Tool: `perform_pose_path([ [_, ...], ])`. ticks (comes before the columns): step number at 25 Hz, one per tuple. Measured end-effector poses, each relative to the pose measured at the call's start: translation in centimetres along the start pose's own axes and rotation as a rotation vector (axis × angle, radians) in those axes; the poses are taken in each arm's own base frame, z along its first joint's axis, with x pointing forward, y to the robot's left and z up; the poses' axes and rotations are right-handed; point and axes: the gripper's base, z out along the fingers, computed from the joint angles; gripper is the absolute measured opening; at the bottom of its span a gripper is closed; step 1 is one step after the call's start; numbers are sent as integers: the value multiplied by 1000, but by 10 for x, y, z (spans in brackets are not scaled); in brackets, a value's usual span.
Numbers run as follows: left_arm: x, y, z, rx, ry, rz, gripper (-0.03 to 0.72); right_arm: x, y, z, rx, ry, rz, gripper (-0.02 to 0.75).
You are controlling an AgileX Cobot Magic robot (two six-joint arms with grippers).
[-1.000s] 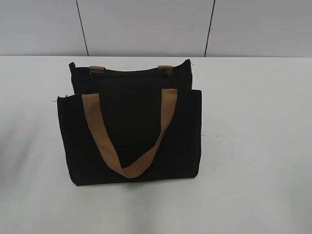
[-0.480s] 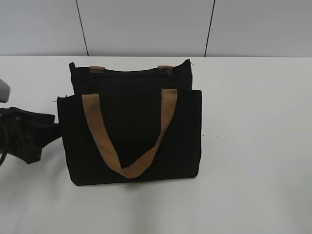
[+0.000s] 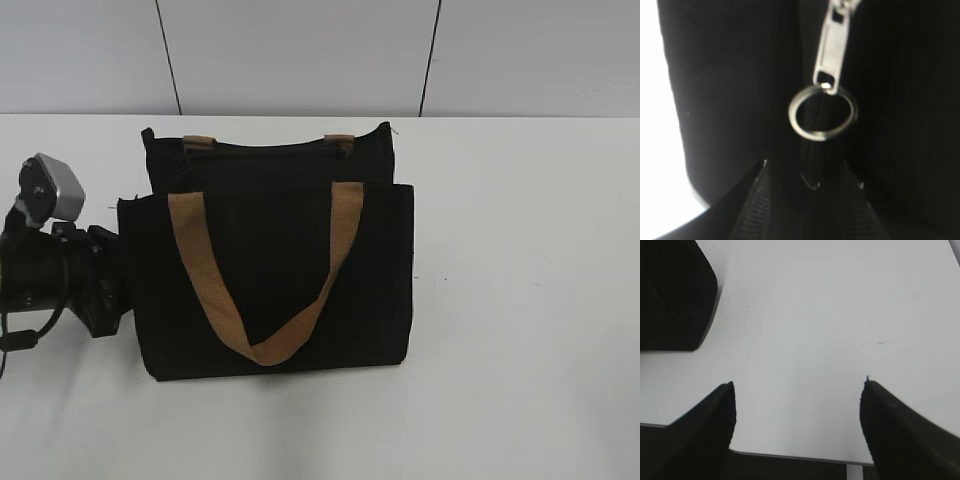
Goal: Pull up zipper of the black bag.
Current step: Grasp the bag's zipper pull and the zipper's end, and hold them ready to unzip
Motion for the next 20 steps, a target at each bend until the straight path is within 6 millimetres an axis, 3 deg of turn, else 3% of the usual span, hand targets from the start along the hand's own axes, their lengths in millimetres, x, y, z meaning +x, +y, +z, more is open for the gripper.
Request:
perform_pose_path([
  [11, 9, 14, 25, 97, -118, -47, 221, 0, 0, 0, 0, 0, 0, 588],
  [15, 8, 16, 26, 95, -114, -36, 30, 0, 0, 0, -1, 0, 1, 588],
  [20, 3, 14, 22, 99, -92, 8, 22, 0, 0, 0, -1, 0, 1, 588],
])
